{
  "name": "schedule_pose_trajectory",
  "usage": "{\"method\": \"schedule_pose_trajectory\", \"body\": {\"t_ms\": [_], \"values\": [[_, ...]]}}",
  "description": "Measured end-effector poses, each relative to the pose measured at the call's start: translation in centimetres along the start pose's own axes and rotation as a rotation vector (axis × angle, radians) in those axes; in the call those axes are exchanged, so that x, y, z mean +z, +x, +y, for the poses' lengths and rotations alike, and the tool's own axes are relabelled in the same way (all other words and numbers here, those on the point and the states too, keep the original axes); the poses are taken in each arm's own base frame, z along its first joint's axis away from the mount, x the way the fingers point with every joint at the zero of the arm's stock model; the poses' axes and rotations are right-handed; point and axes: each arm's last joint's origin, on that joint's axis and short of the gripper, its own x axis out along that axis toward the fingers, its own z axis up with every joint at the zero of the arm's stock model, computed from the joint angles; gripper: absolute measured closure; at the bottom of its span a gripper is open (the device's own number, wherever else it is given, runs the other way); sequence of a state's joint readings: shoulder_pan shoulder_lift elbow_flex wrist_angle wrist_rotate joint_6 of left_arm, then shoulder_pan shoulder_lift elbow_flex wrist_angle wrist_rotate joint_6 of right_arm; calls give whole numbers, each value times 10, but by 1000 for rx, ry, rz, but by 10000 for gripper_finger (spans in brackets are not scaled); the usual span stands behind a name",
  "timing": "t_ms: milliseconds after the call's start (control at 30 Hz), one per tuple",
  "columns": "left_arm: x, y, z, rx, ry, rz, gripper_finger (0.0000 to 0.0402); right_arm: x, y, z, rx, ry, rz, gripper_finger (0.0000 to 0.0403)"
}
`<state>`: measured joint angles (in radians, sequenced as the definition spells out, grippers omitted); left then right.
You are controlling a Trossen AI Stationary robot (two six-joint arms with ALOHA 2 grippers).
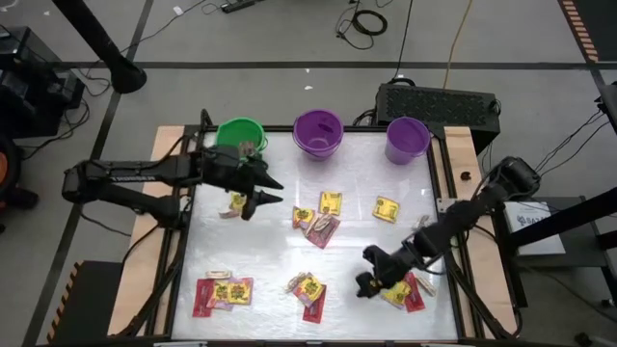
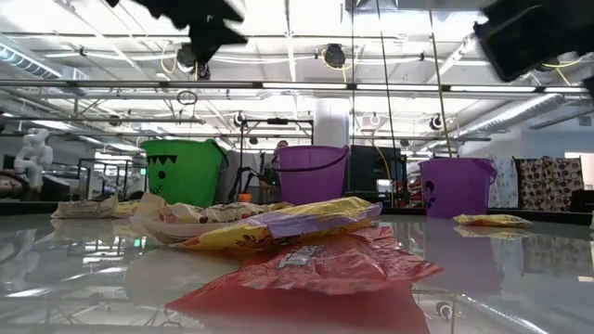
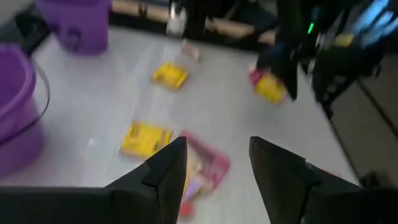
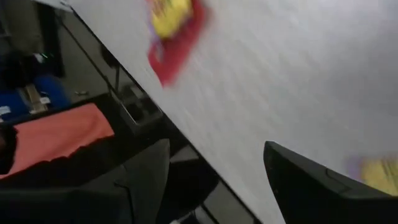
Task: Sort candy by brand, put in halloween buckets
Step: Put the red candy pack in the green bucket
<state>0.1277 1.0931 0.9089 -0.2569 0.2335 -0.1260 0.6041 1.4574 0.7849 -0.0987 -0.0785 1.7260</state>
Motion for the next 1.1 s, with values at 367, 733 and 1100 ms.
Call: {"method": "schedule_pose_trajectory", "body": {"t_ms": [367, 733, 1100], "values": [[10, 4, -33, 135, -86, -182, 219, -78, -3, -28, -119, 113, 98, 151], [9, 30, -54, 109, -319, -273, 219, -103, -20, -61, -444, 32, 48, 151], [-6, 42, -86, 30, -489, -215, 219, -106, 7, -84, -570, -68, -27, 151]]}}
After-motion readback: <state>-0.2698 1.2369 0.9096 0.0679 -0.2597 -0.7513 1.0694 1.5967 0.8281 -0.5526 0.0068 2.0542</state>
